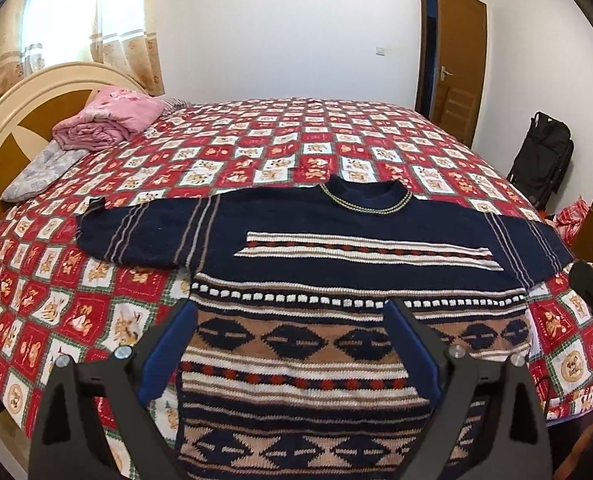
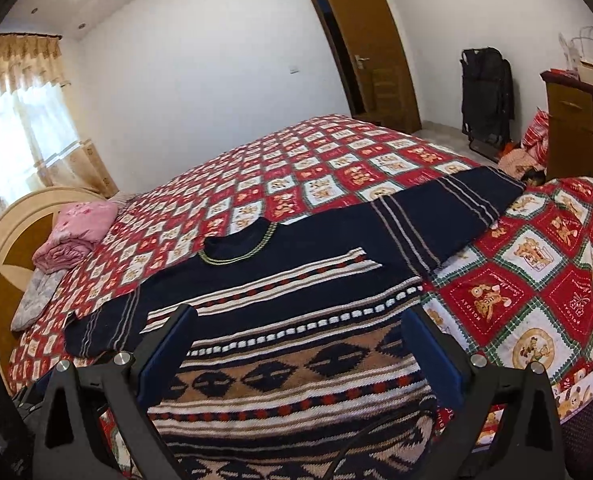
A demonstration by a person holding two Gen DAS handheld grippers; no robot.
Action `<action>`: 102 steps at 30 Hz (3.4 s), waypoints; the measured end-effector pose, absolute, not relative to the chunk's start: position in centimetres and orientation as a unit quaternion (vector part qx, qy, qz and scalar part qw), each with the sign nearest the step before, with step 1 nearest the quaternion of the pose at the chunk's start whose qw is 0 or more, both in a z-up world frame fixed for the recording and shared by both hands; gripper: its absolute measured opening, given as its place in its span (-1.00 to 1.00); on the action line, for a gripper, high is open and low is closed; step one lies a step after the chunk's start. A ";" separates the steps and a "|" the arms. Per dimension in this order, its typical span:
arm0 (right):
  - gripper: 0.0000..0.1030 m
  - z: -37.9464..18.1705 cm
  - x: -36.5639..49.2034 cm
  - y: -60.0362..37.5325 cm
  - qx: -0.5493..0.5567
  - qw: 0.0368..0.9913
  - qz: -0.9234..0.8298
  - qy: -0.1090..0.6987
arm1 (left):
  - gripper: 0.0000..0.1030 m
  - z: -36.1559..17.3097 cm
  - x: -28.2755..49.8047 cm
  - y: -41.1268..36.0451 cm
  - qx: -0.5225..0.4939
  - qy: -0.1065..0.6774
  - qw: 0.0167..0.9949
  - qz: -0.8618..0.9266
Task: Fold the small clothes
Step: 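Move both tools toward the spread navy sweater on the bed, then grasp the cuff of the sweater sleeve with the right tool, then fold the held sleeve across the sweater body with the right tool, release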
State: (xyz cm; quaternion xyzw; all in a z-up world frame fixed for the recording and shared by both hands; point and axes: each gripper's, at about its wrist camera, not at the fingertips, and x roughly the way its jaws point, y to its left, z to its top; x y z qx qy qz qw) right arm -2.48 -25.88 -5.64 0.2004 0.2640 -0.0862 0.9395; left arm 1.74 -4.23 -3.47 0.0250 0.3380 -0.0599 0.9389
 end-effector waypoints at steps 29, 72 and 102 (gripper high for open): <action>0.98 -9.2 8.0 -38.0 0.204 0.905 -0.195 0.319 | 0.87 -8.1 12.3 -10.4 0.027 0.441 0.888 -0.128; -0.99 -7.7 18.5 -57.1 0.085 0.886 -0.330 0.314 | 0.87 -8.9 16.0 -11.9 0.022 0.458 0.882 -0.111; -0.23 -15.1 13.1 -72.3 0.438 0.794 -0.214 0.364 | 0.88 -8.8 15.5 -12.3 0.039 0.454 0.884 -0.105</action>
